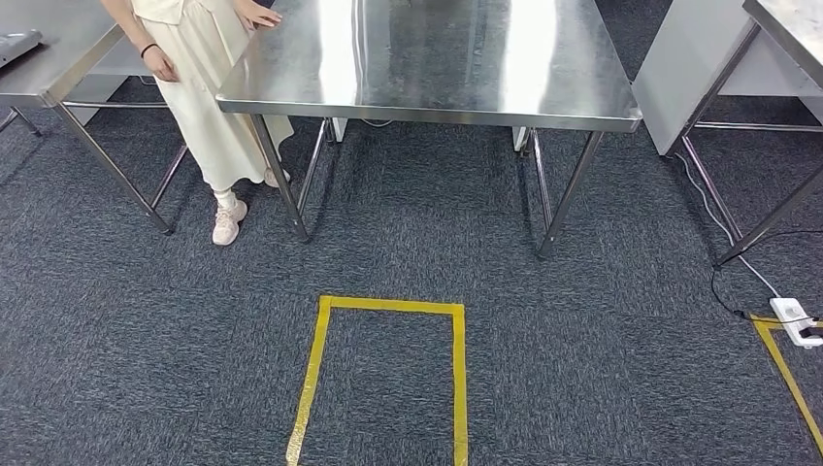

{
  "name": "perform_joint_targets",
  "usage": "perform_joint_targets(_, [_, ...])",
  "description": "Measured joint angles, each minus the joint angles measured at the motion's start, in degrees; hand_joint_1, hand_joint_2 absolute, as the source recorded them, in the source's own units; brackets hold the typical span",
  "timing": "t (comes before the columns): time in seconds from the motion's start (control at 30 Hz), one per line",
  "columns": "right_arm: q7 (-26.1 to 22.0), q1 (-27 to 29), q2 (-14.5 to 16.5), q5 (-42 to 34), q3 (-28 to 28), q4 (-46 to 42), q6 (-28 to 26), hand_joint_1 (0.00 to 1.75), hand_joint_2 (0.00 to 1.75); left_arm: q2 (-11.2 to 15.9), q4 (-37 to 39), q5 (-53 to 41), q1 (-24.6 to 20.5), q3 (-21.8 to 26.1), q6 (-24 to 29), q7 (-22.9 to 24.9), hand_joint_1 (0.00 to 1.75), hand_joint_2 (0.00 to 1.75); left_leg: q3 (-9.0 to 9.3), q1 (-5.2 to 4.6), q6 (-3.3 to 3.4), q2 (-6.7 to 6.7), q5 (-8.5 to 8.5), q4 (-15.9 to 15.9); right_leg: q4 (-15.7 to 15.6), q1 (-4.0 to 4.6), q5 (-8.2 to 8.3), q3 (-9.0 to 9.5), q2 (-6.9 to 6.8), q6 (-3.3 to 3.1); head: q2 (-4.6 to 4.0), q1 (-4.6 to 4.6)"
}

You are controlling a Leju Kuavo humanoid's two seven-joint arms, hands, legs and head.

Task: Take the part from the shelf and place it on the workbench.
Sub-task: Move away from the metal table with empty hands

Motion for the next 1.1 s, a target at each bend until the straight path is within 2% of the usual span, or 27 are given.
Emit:
perform_joint_targets(0.07, [0.18, 0.03, -0.01, 0.00, 0.00, 0.00, 0.00, 0.00, 1.75, -0.01, 0.01, 0.00, 0.02, 0.00, 0.00, 0.01, 0.00, 0.00, -2.50, 0.28, -0.66, -0.14, -4.70, 6.51, 0.00, -0.12, 0.54, -0.36, -0.03, -0.56, 0.00, -0.09])
perform_joint_targets(0.1, [0.24, 0.07, -0.01, 0.00, 0.00, 0.00, 0.00, 0.00, 1.75, -0.01, 0.01, 0.00, 0.04, 0.00, 0.00, 0.01, 0.00, 0.00, -3.87, 0.41, -0.88, -0.18, -6.72, 10.26, 0.04, -0.11, 0.73, -0.68, -0.03, -0.57, 0.00, -0.10])
perform_joint_targets(0.13, [0.32, 0.14, -0.01, 0.00, 0.00, 0.00, 0.00, 0.00, 1.75, -0.01, 0.02, 0.00, 0.07, 0.00, 0.00, 0.03, 0.00, 0.00, -4.75, 0.55, -1.01, -0.20, -7.87, 13.00, 0.06, -0.11, 0.89, -0.96, -0.03, -0.51, 0.00, -0.10])
perform_joint_targets(0.17, [0.36, 0.21, -0.01, 0.00, 0.00, 0.00, 0.00, 0.00, 1.75, 0.00, 0.02, 0.00, 0.10, 0.00, -0.01, 0.05, 0.00, 0.00, -4.58, 0.68, -1.04, -0.21, -7.81, 13.65, 0.07, -0.12, 1.02, -1.14, -0.02, -0.40, 0.00, -0.10])
perform_joint_targets(0.2, [0.38, 0.25, -0.01, 0.01, 0.00, 0.00, 0.00, 0.00, 1.75, 0.01, 0.03, 0.00, 0.11, 0.00, -0.01, 0.08, 0.00, 0.00, -3.27, 0.80, -0.99, -0.22, -6.72, 12.00, 0.08, -0.14, 1.10, -1.21, 0.00, -0.27, 0.00, -0.10])
perform_joint_targets(0.27, [0.41, 0.26, 0.03, 0.03, 0.00, 0.00, 0.00, 0.00, 1.75, 0.05, 0.03, 0.00, 0.09, 0.01, -0.02, 0.11, 0.00, 0.00, 1.77, 0.95, -0.66, -0.37, -3.39, 3.76, 0.08, -0.15, 1.24, -1.18, 0.05, -0.02, 0.00, -0.10])
perform_joint_targets(0.3, [0.41, 0.22, 0.04, 0.07, 0.00, 0.00, 0.00, 0.00, 1.75, 0.07, 0.03, 0.00, 0.06, 0.01, -0.03, 0.11, 0.00, 0.00, 3.76, 0.87, -0.45, -0.47, -2.24, 0.22, 0.09, 0.01, 1.33, -1.20, 0.06, 0.16, 0.00, -0.07])
perform_joint_targets(0.33, [0.41, 0.17, 0.04, 0.10, 0.00, 0.00, 0.00, 0.00, 1.75, 0.08, 0.03, 0.00, 0.03, 0.01, -0.03, 0.11, 0.00, 0.00, 4.94, 0.72, -0.25, -0.56, -1.64, -2.02, 0.09, 0.13, 1.46, -1.30, 0.07, 0.40, 0.00, -0.07])
perform_joint_targets(0.4, [0.41, 0.11, 0.03, 0.16, 0.00, 0.00, 0.00, 0.00, 1.75, 0.08, 0.03, 0.00, 0.03, 0.01, -0.04, 0.12, 0.00, 0.00, 4.95, 0.25, 0.22, -0.58, -1.29, -2.72, -0.09, 0.32, 1.86, -1.57, 0.05, 1.08, 0.01, -0.04])
perform_joint_targets(0.47, [0.41, 0.09, 0.00, 0.17, 0.00, 0.00, 0.00, 0.00, 1.75, 0.06, 0.03, 0.00, 0.03, 0.02, -0.04, 0.13, 0.00, 0.00, 4.88, 0.25, 1.20, -0.43, -0.45, -3.57, 0.13, 0.45, 1.70, -2.04, 0.04, 1.76, 0.01, -0.01])
perform_joint_targets(0.5, [0.42, 0.09, 0.01, 0.17, 0.00, 0.01, 0.00, 0.00, 1.75, 0.06, 0.03, 0.01, 0.00, 0.03, -0.04, 0.14, 0.00, 0.00, 4.85, 0.26, 1.78, -0.31, 0.05, -4.08, 1.21, 0.55, 0.90, -2.68, 0.03, 1.80, 0.00, 0.07])
perform_joint_targets(0.53, [0.44, 0.08, 0.02, 0.18, 0.00, 0.01, 0.00, 0.00, 1.75, 0.06, 0.03, 0.01, -0.02, 0.04, -0.04, 0.14, 0.00, 0.00, 4.74, 0.24, 2.28, -0.19, 0.50, -4.49, 3.67, 0.61, -0.60, -3.86, 0.02, 1.58, 0.00, 0.19])
perform_joint_targets(0.6, [0.53, 0.09, 0.01, 0.22, 0.00, 0.02, 0.00, 0.00, 1.75, 0.05, 0.04, 0.02, 0.00, 0.07, -0.04, 0.16, 0.00, 0.00, 4.15, -0.22, 2.87, -0.02, 0.98, -4.55, 11.28, 0.50, -4.33, -7.18, 0.02, 1.00, 0.00, 0.37])
perform_joint_targets(0.63, [0.60, 0.12, -0.03, 0.25, 0.00, 0.01, 0.01, 0.00, 1.75, 0.02, 0.04, 0.02, 0.03, 0.08, -0.04, 0.17, 0.00, 0.00, 3.83, -0.44, 3.02, 0.03, 1.16, -4.50, 14.52, 0.45, -5.59, -8.44, 0.02, 1.03, 0.00, 0.39])
perform_joint_targets(0.67, [0.66, 0.17, -0.09, 0.29, 0.00, 0.01, 0.03, 0.00, 1.75, -0.03, 0.05, 0.02, 0.07, 0.09, -0.04, 0.18, 0.00, 0.00, 3.57, -0.65, 3.09, 0.07, 1.33, -4.45, 15.82, 0.43, -5.94, -8.70, 0.01, 1.26, 0.00, 0.39])
perform_joint_targets(0.7, [0.72, 0.21, -0.14, 0.34, 0.00, 0.00, 0.04, 0.00, 1.75, -0.09, 0.05, 0.02, 0.09, 0.10, -0.04, 0.19, 0.00, 0.00, 3.36, -0.81, 3.11, 0.07, 1.48, -4.38, 14.56, 0.45, -5.33, -7.65, 0.01, 1.62, 0.00, 0.40])
perform_joint_targets(0.77, [0.83, 0.17, -0.26, 0.38, 0.01, 0.00, 0.07, 0.00, 1.75, -0.20, 0.05, 0.02, 0.09, 0.11, -0.04, 0.21, 0.00, 0.00, 3.10, -1.04, 3.02, 0.07, 1.67, -4.07, 6.35, 0.54, -2.63, -2.65, 0.00, 2.15, 0.00, 0.41])
perform_joint_targets(0.8, [0.88, 0.08, -0.29, 0.37, 0.02, 0.00, 0.07, 0.00, 1.75, -0.22, 0.06, 0.01, 0.08, 0.11, -0.04, 0.23, 0.00, 0.00, 3.00, -1.19, 2.87, 0.08, 1.71, -3.85, 2.41, 0.75, -1.41, -0.50, -0.01, 2.06, 0.00, 0.40])
perform_joint_targets(0.83, [0.93, 0.00, -0.31, 0.33, 0.02, 0.00, 0.07, 0.00, 1.75, -0.23, 0.06, -0.03, 0.06, 0.11, -0.05, 0.26, 0.00, 0.00, 2.91, -1.27, 2.67, 0.10, 1.72, -3.64, -0.17, 1.03, -0.64, 0.80, -0.01, 1.76, 0.00, 0.37])
perform_joint_targets(0.9, [0.95, -0.05, -0.33, 0.16, 0.02, 0.00, 0.07, 0.00, 1.75, -0.28, 0.06, -0.22, 0.01, 0.11, -0.08, 0.37, 0.00, 0.00, 2.78, -1.36, 2.13, 0.11, 1.86, -3.42, -1.19, 1.59, -0.03, 0.92, 0.01, 0.95, 0.00, 0.29])
perform_joint_targets(0.97, [0.99, -0.03, -0.28, -0.03, 0.02, 0.01, 0.05, 0.00, 1.75, -0.27, 0.05, -0.45, -0.03, 0.11, -0.09, 0.53, 0.00, 0.00, 2.42, -1.34, 1.60, 0.02, 1.81, -3.11, -1.37, 1.03, 0.51, 0.83, 0.00, 0.19, 0.00, 0.27])
perform_joint_targets(1.0, [1.08, -0.06, -0.25, -0.09, 0.02, 0.01, 0.02, 0.00, 1.75, -0.25, 0.06, -0.54, -0.04, 0.11, -0.10, 0.64, 0.00, 0.00, 1.95, -1.24, 1.20, -0.08, 0.98, -2.28, -1.47, 0.67, 0.86, 0.76, -0.02, -0.21, 0.00, 0.15])
perform_joint_targets(1.03, [1.21, -0.08, -0.20, -0.14, 0.02, 0.01, -0.03, 0.00, 1.75, -0.21, 0.06, -0.65, -0.07, 0.11, -0.10, 0.75, 0.00, 0.00, 1.11, -1.02, 0.73, -0.19, -0.64, -0.40, -1.55, 0.30, 1.23, 0.63, -0.05, -0.59, 0.00, 0.05])
perform_joint_targets(1.1, [1.48, -0.05, -0.13, -0.25, 0.01, 0.00, -0.21, 0.00, 1.75, -0.21, 0.06, -0.96, -0.13, 0.10, -0.11, 0.98, 0.00, 0.00, -1.54, -0.27, -0.31, -0.31, -5.31, 6.43, -1.46, 0.24, 1.77, 0.00, -0.09, -0.95, 0.00, -0.20])
